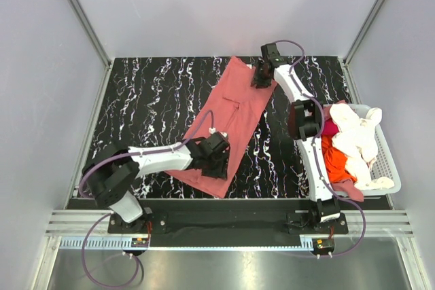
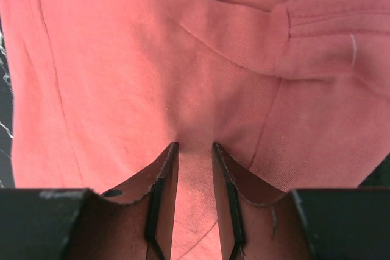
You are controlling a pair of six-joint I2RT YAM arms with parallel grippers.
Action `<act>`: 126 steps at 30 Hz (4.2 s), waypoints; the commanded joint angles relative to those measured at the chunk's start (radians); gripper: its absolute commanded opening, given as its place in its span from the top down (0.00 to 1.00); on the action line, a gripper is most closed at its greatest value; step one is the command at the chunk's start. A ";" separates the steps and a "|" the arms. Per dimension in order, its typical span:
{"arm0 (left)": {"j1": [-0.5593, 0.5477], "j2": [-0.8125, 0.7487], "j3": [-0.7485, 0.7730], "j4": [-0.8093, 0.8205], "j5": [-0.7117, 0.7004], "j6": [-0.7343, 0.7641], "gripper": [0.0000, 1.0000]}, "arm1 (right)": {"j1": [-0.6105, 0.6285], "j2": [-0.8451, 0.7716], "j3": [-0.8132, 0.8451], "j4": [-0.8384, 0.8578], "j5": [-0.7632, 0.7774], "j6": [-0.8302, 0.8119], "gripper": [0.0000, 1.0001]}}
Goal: Fold and stack the t-shirts
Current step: Fold the tshirt
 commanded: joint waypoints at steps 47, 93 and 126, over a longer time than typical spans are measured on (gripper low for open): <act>0.317 -0.447 -0.168 -0.199 -0.069 0.086 0.37 | 0.516 -1.623 -1.824 0.091 -0.028 0.649 0.50; 0.172 -0.610 -0.384 -0.135 0.033 -0.107 0.54 | 0.658 -1.616 -1.967 0.053 0.137 0.712 1.00; 0.132 -0.461 -0.413 -0.020 0.094 -0.098 0.70 | 0.658 -1.692 -1.996 0.057 0.164 0.715 1.00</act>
